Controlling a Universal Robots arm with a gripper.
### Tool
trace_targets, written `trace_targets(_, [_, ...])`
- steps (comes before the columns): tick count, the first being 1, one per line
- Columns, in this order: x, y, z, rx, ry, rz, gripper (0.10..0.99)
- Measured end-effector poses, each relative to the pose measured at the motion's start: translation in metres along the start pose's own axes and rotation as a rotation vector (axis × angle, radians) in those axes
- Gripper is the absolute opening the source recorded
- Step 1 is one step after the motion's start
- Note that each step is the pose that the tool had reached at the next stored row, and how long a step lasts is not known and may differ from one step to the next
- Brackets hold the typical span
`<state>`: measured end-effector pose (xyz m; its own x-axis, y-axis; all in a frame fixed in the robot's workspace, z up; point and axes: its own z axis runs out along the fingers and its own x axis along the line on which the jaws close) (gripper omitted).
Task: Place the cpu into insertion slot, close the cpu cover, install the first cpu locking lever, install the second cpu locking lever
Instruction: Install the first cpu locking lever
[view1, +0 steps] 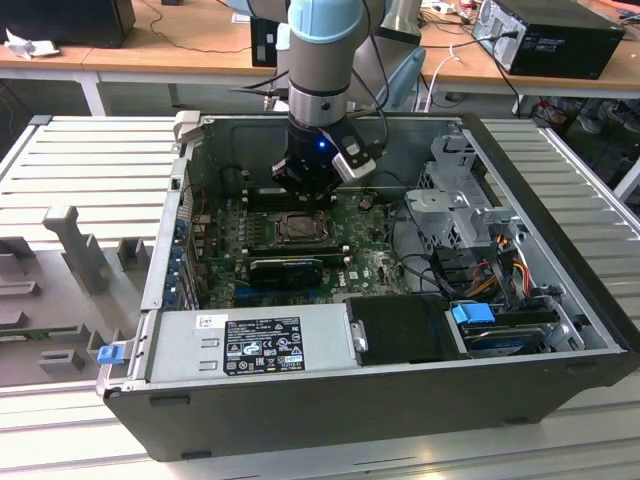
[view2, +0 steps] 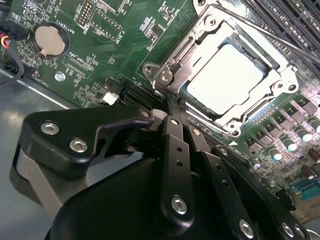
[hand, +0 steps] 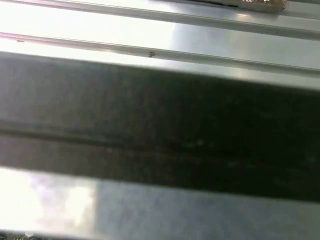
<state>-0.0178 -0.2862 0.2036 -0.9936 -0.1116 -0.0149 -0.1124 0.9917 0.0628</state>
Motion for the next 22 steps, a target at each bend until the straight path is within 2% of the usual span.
trace_targets(3, [0.0, 0.0, 0.0016, 0.007, 0.0008, -0.001, 0.106])
trace_targets(5, [0.0, 0.0, 0.0018, 0.008, 0.001, -0.001, 0.106])
trace_targets(7, [0.0001, -0.0001, 0.0019, 0.003, 0.0004, -0.001, 0.106])
trace_targets(9, [-0.0001, 0.0002, 0.0021, -0.01, -0.0011, -0.002, 0.106])
trace_targets(11, [-0.0001, 0.0004, 0.0021, -0.015, -0.0018, -0.002, 0.106])
trace_targets(13, [-0.0002, 0.0007, 0.0003, -0.016, -0.0021, -0.002, 0.106])
trace_targets(15, [-0.0004, 0.0017, -0.0119, -0.015, -0.0017, -0.002, 0.106])
trace_targets(16, [-0.0004, 0.0018, -0.0138, -0.015, -0.0017, -0.002, 0.106])
trace_targets(22, [0.0001, -0.0027, -0.0141, -0.015, -0.0017, -0.002, 0.106])
